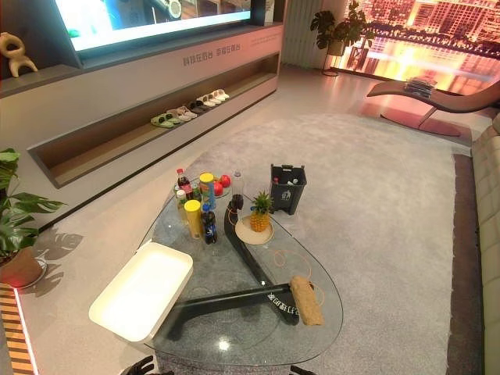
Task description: Wipe the table with a cloth and put it in the basket.
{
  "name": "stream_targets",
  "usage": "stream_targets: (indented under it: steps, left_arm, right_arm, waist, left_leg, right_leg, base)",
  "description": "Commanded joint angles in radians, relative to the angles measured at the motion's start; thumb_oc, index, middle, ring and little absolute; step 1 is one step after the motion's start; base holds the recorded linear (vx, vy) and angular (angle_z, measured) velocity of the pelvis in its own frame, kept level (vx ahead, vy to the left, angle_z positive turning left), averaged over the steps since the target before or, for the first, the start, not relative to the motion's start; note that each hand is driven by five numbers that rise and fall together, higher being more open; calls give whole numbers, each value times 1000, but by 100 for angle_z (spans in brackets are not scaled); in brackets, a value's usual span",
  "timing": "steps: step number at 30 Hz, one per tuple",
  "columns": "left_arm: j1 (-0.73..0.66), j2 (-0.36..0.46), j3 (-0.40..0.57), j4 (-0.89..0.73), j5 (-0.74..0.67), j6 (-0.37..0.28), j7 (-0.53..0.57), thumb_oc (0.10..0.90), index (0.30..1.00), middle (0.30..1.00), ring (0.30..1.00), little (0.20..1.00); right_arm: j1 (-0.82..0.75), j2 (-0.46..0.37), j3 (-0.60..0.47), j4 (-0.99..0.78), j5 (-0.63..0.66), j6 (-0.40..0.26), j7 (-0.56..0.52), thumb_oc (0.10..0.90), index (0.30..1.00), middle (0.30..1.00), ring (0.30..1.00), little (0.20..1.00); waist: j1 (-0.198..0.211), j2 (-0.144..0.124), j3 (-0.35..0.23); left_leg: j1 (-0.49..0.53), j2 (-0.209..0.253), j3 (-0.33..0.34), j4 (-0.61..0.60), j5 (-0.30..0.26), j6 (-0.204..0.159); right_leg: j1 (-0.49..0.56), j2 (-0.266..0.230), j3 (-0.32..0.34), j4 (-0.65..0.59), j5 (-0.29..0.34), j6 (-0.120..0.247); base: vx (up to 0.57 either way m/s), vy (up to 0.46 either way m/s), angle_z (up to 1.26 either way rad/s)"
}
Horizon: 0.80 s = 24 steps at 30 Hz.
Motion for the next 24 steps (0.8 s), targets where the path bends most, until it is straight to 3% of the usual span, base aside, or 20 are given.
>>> stream_targets:
  steps: [1,24]
  left_arm:
    - [-114,-30,24,53,1,-23,-19,800,900,900,900,900]
    - [-123,-29,50,97,27,-50,-26,800,900,900,900,900]
  right_arm:
    - [-51,-5,11,38,-12,9,-10,800,900,900,900,900]
    - [-40,8,17,45,-8,2,-1,800,900,900,900,900]
  waist:
    - [7,-11,27]
    - [2,-24,26]
  left_leg:
    - [26,-43,-13,6,-84,32]
    - [32,-42,-3,6,-90,34]
  right_leg:
    - [-20,-18,-46,8,34,37]
    - [-18,-16,-39,7,36,38]
  base:
    - [0,0,0]
    - [1,0,0]
